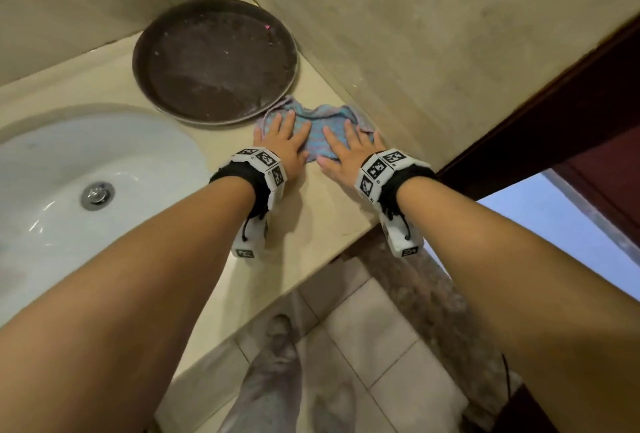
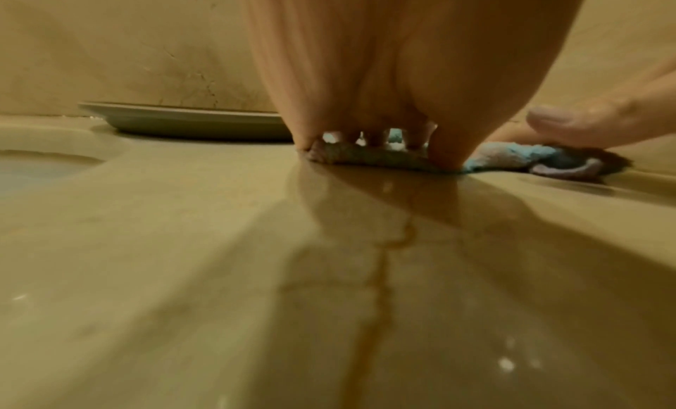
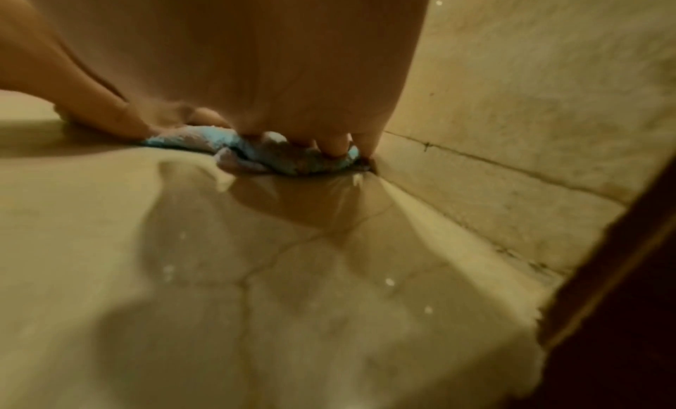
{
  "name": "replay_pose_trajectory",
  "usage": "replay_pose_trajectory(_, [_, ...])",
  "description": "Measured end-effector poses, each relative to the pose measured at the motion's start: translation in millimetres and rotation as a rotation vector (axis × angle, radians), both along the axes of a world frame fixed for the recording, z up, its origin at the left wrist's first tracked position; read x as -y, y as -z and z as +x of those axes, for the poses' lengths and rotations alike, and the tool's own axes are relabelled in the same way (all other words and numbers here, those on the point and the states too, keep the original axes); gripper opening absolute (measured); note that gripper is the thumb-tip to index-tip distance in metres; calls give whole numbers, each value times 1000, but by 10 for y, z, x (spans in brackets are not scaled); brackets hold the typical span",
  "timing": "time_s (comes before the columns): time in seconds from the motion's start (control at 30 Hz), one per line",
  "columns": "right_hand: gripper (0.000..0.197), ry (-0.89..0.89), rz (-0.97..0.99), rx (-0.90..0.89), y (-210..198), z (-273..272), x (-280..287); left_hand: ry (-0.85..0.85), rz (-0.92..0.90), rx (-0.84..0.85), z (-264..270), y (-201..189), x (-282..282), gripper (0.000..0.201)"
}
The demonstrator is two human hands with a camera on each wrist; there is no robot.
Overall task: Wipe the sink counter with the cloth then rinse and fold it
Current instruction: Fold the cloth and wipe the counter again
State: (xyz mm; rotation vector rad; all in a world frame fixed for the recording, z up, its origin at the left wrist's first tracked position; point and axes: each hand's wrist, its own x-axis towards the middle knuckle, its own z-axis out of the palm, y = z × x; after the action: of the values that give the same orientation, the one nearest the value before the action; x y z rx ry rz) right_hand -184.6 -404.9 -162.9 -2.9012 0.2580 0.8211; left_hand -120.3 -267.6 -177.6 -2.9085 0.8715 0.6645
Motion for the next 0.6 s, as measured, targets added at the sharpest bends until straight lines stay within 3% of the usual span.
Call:
replay_pose_trajectory(0.3, [70,8,-25,-30,-23,-565,50,59,-26,26,-533,-5,66,60])
replay_pose_trajectory(0.6, [71,-72,-55,-15,13,-1290,-60,0,-37,5,-1362,40,-99,59])
